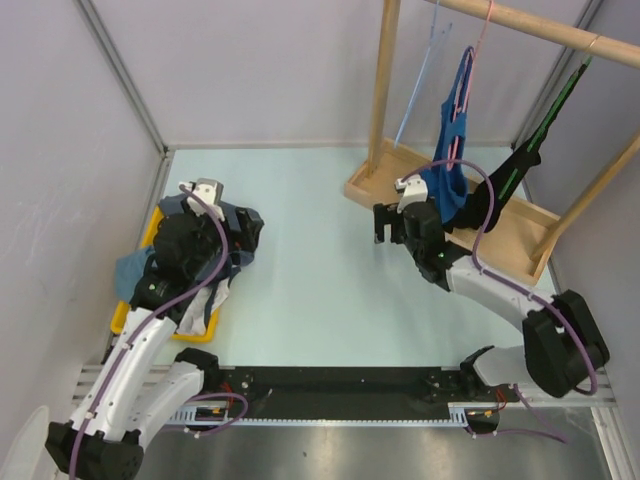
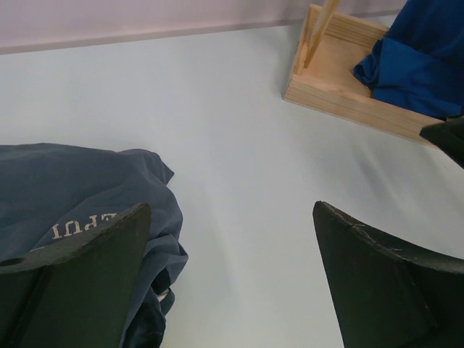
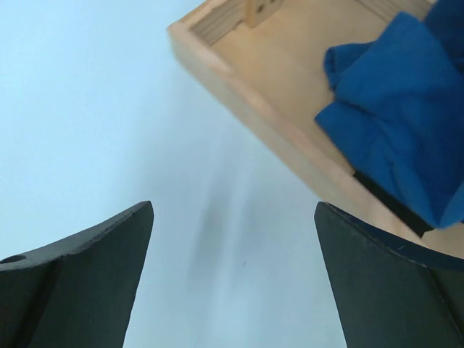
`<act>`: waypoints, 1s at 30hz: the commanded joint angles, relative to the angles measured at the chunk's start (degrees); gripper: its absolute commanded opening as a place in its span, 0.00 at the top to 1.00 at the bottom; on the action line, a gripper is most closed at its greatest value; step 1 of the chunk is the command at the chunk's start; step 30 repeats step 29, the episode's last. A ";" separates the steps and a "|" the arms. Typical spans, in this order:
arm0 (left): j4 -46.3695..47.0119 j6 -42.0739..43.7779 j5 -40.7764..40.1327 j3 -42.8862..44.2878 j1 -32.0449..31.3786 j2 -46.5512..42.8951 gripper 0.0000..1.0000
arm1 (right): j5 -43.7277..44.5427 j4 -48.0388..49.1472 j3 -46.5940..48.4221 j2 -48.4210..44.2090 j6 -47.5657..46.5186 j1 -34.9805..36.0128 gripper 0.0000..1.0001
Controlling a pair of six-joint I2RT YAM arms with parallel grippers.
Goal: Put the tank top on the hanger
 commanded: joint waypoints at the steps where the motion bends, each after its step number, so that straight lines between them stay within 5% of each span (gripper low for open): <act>1: -0.26 -1.30 -1.26 -1.39 0.59 -3.46 0.01 | -5.92 -1.61 -3.35 -9.57 -3.77 4.27 0.01; 11: -2.28 -4.01 -0.46 -4.12 0.59 -8.56 0.01 | -7.59 -16.39 -5.82 -31.82 0.87 6.40 0.00; 20: -4.31 -6.14 -4.51 -6.66 0.59 -18.48 0.01 | -22.61 -22.20 -3.09 -34.73 5.36 -8.35 0.00; 30: -5.19 -5.96 -6.80 -7.19 0.59 -19.55 0.01 | -26.04 -22.19 -3.70 -35.26 5.80 -11.01 0.00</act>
